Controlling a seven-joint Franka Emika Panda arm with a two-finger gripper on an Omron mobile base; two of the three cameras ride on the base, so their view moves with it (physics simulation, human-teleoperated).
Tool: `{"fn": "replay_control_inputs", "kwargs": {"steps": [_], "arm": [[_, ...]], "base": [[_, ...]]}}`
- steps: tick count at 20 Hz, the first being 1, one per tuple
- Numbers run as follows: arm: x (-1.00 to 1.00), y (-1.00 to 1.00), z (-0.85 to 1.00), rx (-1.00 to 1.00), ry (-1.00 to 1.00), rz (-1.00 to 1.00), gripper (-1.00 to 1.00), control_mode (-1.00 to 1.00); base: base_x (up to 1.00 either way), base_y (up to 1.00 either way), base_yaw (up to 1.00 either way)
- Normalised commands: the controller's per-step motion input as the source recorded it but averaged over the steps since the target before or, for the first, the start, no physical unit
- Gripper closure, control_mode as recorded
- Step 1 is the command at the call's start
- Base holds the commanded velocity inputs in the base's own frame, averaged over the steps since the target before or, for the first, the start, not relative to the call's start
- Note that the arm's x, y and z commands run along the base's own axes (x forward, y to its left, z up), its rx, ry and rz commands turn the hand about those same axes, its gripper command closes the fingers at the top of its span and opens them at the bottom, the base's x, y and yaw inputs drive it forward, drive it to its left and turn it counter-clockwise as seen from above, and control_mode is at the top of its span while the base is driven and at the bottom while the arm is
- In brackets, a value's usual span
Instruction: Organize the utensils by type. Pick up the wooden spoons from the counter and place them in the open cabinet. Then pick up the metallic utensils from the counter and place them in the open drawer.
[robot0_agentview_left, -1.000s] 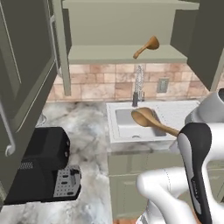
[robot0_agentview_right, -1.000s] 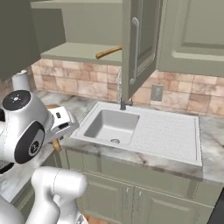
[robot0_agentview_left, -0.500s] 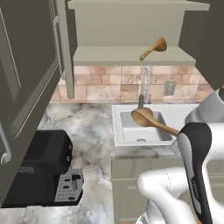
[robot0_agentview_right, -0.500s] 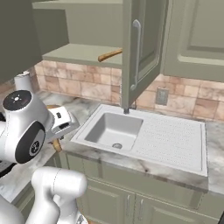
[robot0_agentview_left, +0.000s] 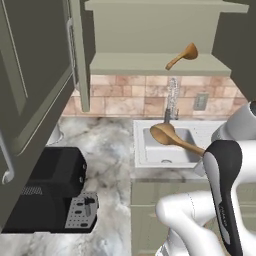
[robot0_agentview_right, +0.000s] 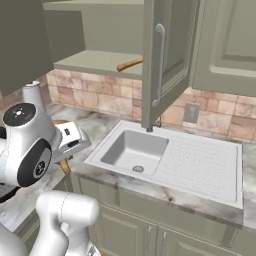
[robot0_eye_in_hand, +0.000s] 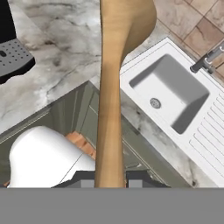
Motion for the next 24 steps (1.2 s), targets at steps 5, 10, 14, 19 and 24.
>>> {"fn": "replay_control_inputs", "kwargs": {"steps": [5,10,14,19,24], "arm": [[0.00,0.00,0.00,0.00,0.00,0.00,1.00,1.00],[0.00,0.00,0.00,0.00,0.00,0.00,1.00,1.00],[0.00,0.00,0.00,0.00,0.00,0.00,1.00,1.00],[0.00,0.00,0.00,0.00,0.00,0.00,1.00,1.00],[0.00,0.00,0.00,0.00,0.00,0.00,1.00,1.00]], "base": [[0.30,0.00,0.14],[0.39,0.00,0.20],[0.40,0.00,0.25],[0.39,-0.01,0.31],[0.33,-0.04,0.33]]}}
